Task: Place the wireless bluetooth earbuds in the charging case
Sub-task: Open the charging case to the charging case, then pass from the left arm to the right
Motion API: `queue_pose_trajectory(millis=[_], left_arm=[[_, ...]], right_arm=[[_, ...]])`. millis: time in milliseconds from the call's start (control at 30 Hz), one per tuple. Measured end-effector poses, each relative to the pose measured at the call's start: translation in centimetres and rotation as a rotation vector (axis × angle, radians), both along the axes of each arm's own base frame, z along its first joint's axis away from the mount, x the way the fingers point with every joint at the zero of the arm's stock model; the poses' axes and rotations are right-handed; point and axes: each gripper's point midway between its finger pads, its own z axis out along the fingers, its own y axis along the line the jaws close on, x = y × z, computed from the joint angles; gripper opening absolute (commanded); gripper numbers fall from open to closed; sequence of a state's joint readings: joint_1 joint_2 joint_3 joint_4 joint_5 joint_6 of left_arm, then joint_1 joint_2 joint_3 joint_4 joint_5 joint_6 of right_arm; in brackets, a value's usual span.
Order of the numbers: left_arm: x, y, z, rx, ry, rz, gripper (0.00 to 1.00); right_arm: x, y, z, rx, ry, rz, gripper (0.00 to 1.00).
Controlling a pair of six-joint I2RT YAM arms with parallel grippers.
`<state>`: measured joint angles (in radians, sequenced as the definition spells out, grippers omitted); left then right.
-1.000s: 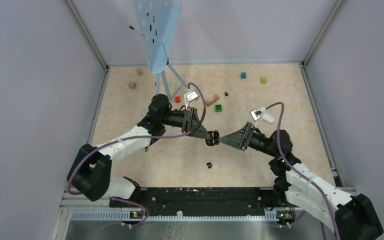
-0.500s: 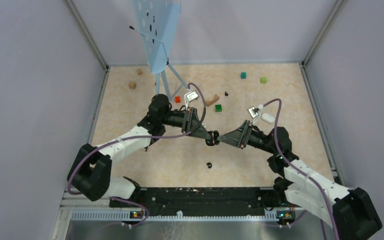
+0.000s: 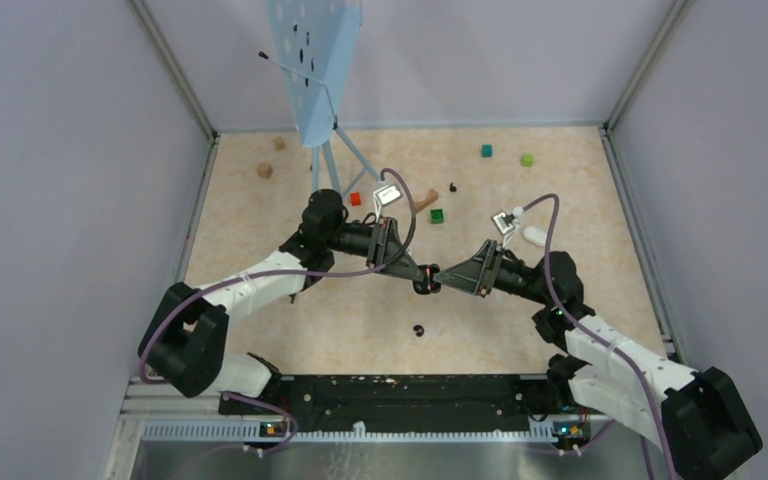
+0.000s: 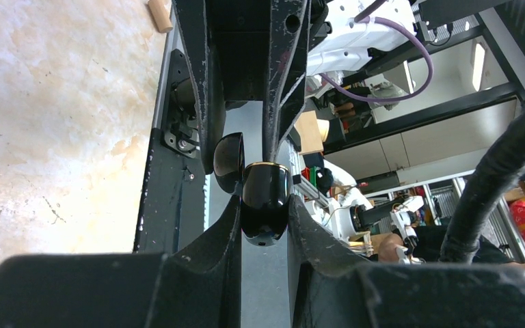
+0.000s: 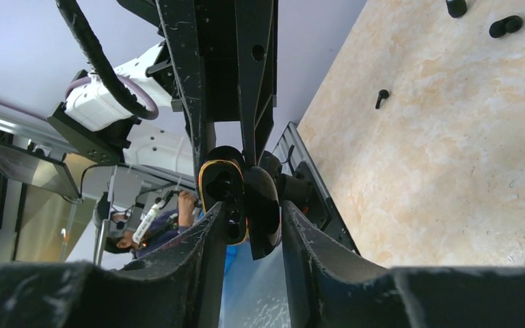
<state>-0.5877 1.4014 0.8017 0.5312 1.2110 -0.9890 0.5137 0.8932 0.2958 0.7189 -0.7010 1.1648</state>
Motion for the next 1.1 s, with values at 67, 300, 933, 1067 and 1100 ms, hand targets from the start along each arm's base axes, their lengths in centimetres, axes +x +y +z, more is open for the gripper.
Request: queue_pose_trajectory(millis=[67,300,933,1067,1100], left_arm=[[-0.1,0.0,0.0,0.0,0.0,-0.002,0.0],[-0.1,-0.1,0.0,0.0,0.0,-0.003,0.0],[0.4,-0.2,-0.7,0.046,-0.013,0.008,0.89],[1.8,0.0,-1.2,0.119,-0.048,0.061,0.97],[2.2,0.1,-1.4,0.138,-0.054,0.08,0.98]], right_arm=[[-0.1,0.0,0.0,-0.001,0.0,0.005,0.32],[0.0,0.2,-0.4,-0.008,0.01,0.014,0.32],[0.3,0.2,-1.4,-0.056,0.05,0.007,0.0],[1.4,0.0,-0.5,-0.119,0.061,-0.05,0.0],[1.8,-0.1,-0.3,-0.134,0.062,-0.073,0.0]])
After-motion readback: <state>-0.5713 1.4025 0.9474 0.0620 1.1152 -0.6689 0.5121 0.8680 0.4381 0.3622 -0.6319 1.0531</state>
